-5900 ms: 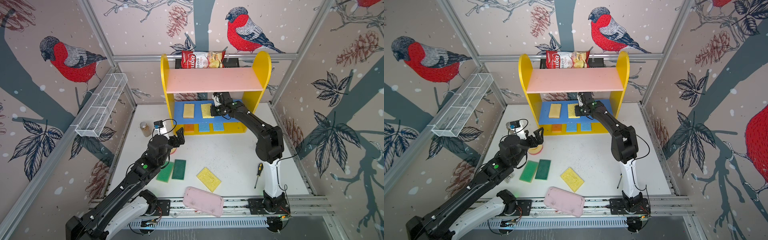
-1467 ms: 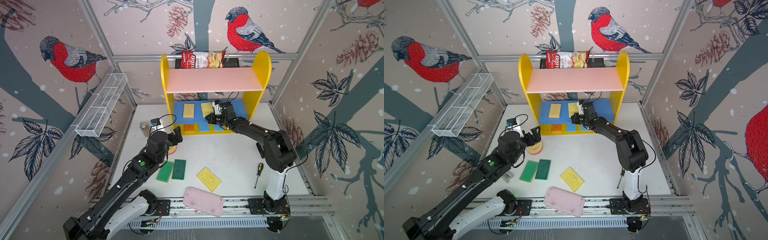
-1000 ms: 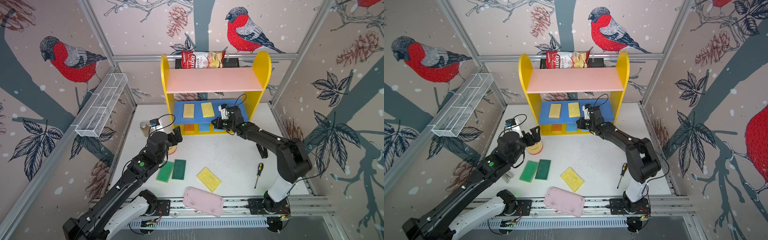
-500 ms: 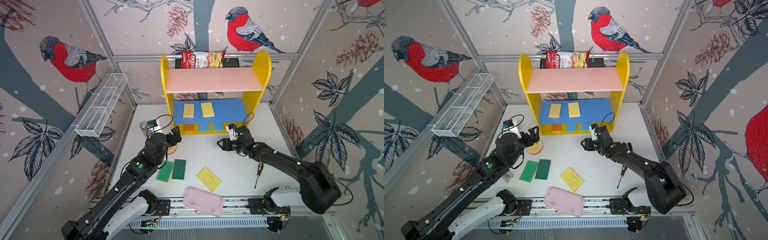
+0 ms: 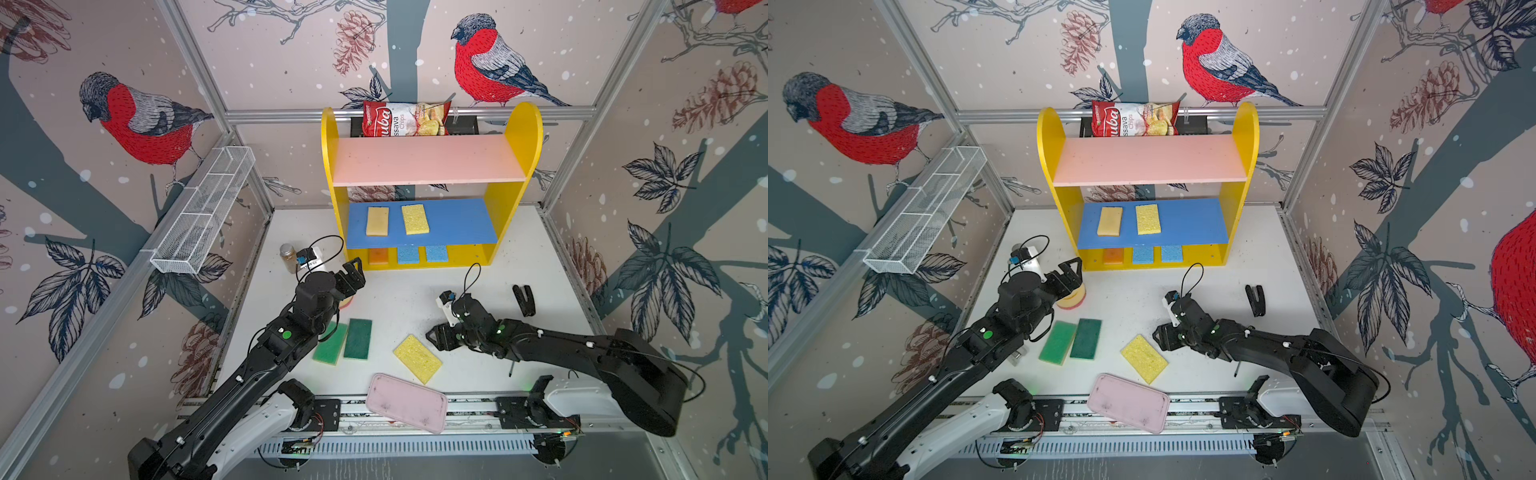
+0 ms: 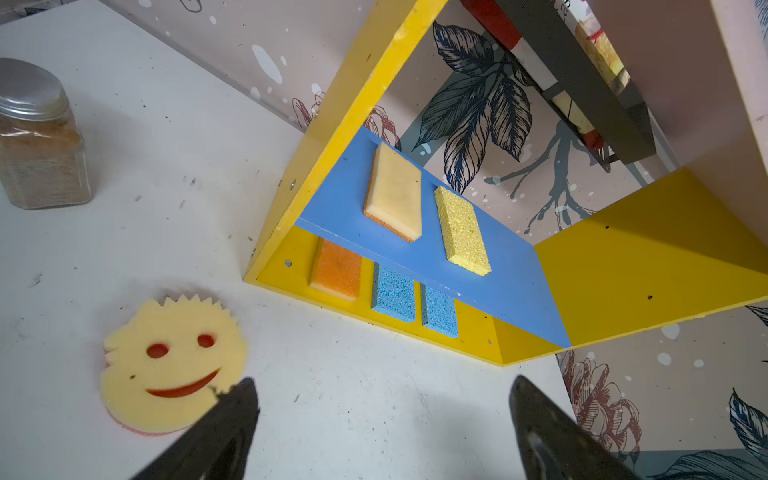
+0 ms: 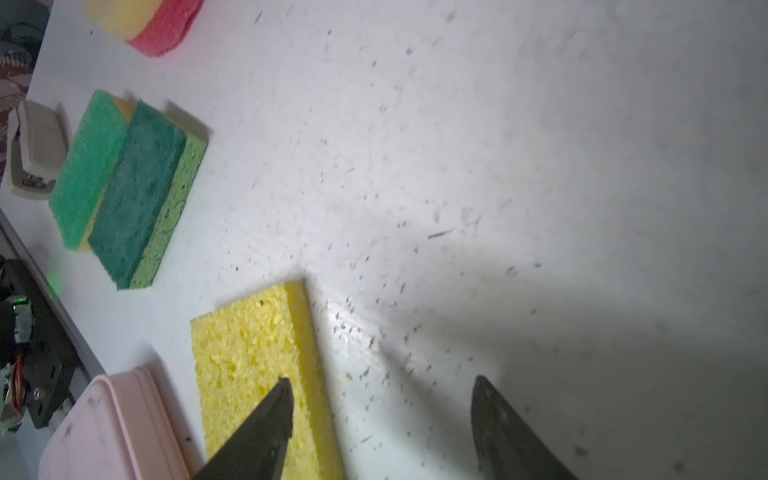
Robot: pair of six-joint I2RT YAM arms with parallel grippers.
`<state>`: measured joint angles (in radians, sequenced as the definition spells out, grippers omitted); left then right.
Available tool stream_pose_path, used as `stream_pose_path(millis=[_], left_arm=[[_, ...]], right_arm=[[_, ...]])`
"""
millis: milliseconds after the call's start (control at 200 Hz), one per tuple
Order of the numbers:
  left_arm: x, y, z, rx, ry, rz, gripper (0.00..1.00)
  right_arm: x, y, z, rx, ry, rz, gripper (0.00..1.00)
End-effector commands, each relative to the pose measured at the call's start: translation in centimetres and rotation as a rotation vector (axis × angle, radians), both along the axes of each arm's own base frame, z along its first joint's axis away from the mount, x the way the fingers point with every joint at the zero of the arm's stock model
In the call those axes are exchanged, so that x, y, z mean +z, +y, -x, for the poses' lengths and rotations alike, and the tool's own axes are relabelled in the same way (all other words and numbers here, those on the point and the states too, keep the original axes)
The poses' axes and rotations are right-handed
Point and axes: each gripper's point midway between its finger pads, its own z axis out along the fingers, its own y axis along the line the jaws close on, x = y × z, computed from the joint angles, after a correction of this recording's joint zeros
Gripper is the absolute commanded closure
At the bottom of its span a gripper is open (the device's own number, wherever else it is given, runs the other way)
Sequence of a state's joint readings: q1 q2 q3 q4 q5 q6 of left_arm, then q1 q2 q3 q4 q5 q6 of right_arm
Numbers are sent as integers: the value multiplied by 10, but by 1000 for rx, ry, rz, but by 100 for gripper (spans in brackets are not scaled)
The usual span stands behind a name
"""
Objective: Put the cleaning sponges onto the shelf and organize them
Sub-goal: 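Move the right gripper down to the bright yellow sponge on the table, then grasp the bright yellow sponge upright with the right gripper while the left arm reaches over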
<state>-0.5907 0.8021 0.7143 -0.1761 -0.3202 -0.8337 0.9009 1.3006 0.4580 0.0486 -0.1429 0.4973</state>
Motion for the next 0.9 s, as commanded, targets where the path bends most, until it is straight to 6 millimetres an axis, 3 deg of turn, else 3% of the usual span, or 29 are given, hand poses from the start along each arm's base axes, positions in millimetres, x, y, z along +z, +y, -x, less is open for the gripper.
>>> stream_pose_path(millis=[0, 270, 570, 665, 790, 895], left_arm=[[9, -10, -5, -24, -23, 75, 8], [-14, -15, -10, -12, 29, 98, 9], [-17, -22, -27, 17, 13, 109, 11], [-23, -30, -34, 7, 31, 97, 11], [-30, -43, -41, -9, 52, 79, 12], [-33, -54, -46, -16, 60, 62, 12]], right_arm=[[-2, 3, -2, -22, -29, -7, 33], [-15, 11, 20, 27, 3, -1, 41], [-19, 27, 39, 98, -9, 18, 46], [-27, 30, 44, 115, -18, 51, 56], [-39, 32, 44, 115, -20, 89, 82], [-41, 32, 41, 110, -29, 100, 90]])
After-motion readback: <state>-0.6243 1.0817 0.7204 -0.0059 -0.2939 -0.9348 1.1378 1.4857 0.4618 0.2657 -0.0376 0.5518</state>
